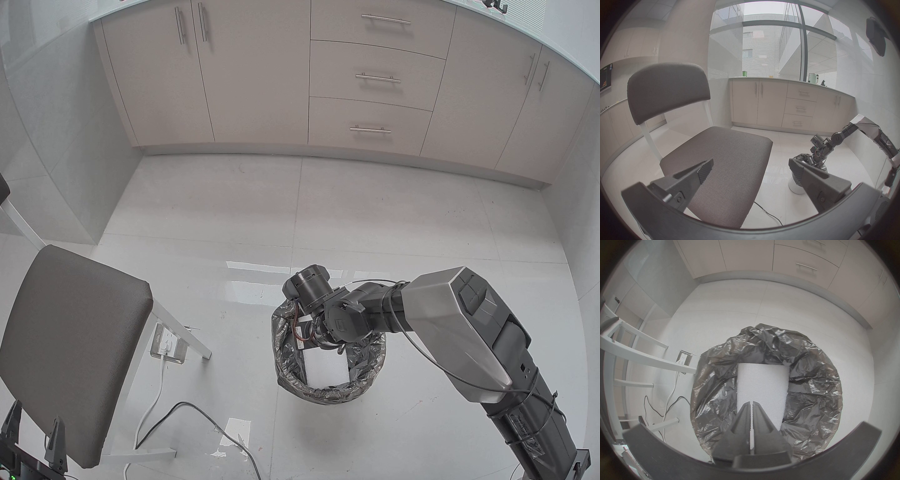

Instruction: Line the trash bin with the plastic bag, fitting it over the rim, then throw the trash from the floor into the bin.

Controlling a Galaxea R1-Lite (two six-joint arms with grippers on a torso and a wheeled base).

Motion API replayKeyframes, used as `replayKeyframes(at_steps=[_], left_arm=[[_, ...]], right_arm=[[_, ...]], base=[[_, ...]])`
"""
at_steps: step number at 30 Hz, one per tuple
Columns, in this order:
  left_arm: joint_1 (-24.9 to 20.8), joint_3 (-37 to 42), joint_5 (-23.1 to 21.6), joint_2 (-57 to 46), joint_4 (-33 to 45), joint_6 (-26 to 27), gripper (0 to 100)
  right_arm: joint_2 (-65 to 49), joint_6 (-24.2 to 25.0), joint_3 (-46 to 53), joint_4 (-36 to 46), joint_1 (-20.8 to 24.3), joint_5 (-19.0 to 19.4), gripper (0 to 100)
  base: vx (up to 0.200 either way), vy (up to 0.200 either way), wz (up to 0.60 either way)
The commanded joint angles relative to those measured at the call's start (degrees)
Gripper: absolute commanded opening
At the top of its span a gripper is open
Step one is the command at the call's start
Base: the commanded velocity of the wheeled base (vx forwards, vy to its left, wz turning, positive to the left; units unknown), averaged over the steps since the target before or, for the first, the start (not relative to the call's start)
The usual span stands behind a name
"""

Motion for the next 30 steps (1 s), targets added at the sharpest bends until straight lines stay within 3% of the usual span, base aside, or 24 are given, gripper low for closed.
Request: replayKeyframes(at_steps=[1,4,15,30], left_arm=[[0.0,0.0,0.0,-0.8,0.1,0.1,100],[0.0,0.0,0.0,-0.8,0.0,0.1,100],[0.0,0.0,0.0,-0.8,0.1,0.1,100],[0.0,0.0,0.0,-0.8,0.0,0.1,100]], right_arm=[[0.4,-0.1,0.0,-0.1,0.1,0.2,0],[1.3,-0.3,0.0,-0.4,0.1,0.6,0],[6.9,-9.3,0.0,-11.2,-0.6,2.7,0],[9.5,-11.6,0.0,-14.6,-3.7,2.7,0]], base=[[0.000,0.000,0.00],[0.000,0.000,0.00],[0.000,0.000,0.00],[0.000,0.000,0.00]])
